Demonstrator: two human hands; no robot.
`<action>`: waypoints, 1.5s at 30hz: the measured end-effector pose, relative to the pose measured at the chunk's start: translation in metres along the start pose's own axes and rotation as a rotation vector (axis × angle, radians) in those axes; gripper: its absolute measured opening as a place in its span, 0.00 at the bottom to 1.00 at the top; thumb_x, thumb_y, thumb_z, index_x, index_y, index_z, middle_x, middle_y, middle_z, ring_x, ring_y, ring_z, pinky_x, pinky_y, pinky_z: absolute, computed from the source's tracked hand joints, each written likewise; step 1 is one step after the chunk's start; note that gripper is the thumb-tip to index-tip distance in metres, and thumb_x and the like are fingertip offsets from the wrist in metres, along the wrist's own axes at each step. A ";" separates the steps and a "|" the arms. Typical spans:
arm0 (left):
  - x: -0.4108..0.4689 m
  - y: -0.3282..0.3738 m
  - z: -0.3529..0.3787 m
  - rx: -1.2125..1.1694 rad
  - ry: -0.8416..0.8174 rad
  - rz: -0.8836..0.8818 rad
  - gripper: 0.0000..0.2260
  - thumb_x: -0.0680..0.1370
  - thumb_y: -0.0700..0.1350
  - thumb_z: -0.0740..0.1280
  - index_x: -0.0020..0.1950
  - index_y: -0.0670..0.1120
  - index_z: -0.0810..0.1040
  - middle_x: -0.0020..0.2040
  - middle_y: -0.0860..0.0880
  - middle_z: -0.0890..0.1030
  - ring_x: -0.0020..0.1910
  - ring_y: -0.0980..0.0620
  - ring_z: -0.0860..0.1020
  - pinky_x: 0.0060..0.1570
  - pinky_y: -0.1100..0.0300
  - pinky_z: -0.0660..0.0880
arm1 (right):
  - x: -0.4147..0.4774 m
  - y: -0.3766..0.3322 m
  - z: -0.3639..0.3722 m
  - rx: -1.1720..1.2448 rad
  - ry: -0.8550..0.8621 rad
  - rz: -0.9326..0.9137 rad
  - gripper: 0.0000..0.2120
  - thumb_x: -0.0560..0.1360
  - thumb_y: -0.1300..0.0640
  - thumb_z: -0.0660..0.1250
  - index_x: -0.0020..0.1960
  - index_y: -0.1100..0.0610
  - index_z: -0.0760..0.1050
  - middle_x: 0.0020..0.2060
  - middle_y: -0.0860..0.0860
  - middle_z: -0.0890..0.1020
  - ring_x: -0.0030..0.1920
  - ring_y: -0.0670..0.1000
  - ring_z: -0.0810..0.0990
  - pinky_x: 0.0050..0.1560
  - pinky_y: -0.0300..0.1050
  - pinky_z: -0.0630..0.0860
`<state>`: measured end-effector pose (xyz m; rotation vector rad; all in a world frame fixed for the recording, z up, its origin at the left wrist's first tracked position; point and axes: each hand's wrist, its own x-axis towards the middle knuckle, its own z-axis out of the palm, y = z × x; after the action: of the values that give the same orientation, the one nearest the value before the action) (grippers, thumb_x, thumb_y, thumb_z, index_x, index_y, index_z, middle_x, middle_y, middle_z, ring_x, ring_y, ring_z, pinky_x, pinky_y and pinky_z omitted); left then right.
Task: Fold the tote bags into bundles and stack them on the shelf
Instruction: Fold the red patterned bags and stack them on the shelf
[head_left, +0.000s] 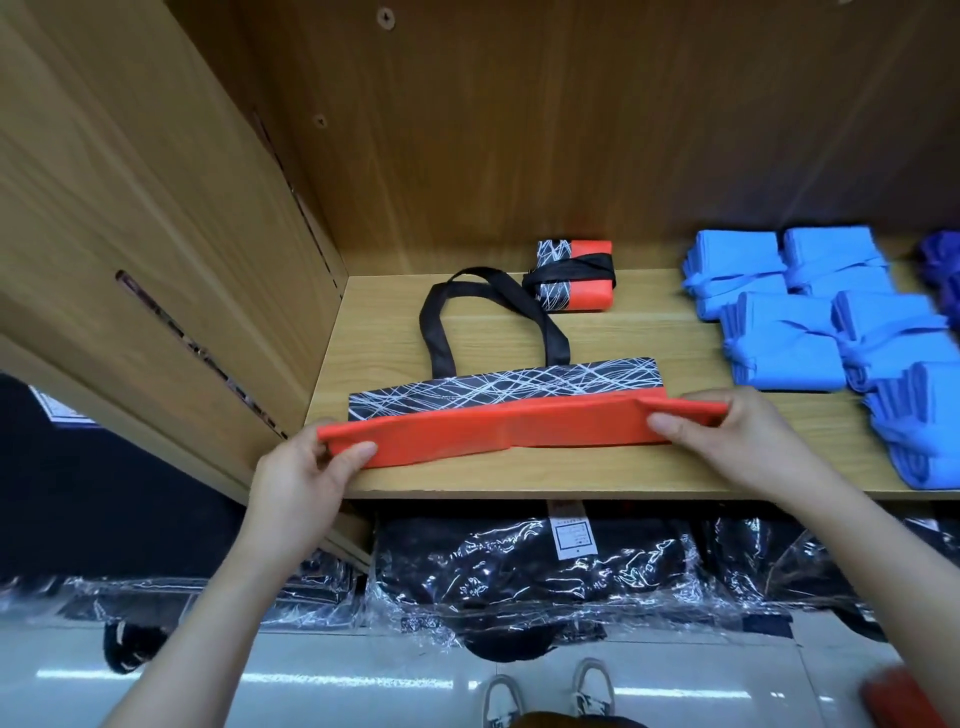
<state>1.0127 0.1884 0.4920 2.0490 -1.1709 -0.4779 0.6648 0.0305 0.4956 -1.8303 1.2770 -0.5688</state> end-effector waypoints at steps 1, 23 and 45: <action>0.001 0.002 0.004 0.011 0.035 -0.020 0.03 0.76 0.47 0.70 0.49 0.51 0.79 0.40 0.57 0.82 0.43 0.53 0.80 0.42 0.60 0.72 | 0.003 0.000 0.004 0.004 0.069 0.039 0.05 0.72 0.53 0.74 0.39 0.49 0.80 0.27 0.37 0.81 0.29 0.34 0.76 0.31 0.27 0.68; 0.010 0.005 0.024 0.503 -0.167 0.352 0.25 0.76 0.65 0.55 0.67 0.55 0.75 0.63 0.51 0.74 0.62 0.48 0.71 0.60 0.48 0.73 | 0.024 -0.027 0.040 -0.806 0.189 0.235 0.31 0.77 0.35 0.56 0.63 0.61 0.69 0.54 0.61 0.74 0.58 0.62 0.73 0.55 0.53 0.72; -0.019 0.064 0.041 0.986 -0.455 0.443 0.37 0.76 0.45 0.62 0.78 0.62 0.44 0.79 0.44 0.50 0.73 0.42 0.58 0.63 0.48 0.68 | 0.040 -0.085 0.030 -0.591 0.413 -0.339 0.32 0.68 0.61 0.74 0.68 0.46 0.69 0.61 0.51 0.76 0.62 0.56 0.72 0.56 0.57 0.69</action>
<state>0.9398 0.1668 0.5105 2.3798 -2.4267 -0.1326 0.7494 0.0176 0.5443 -2.5466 1.5243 -0.8501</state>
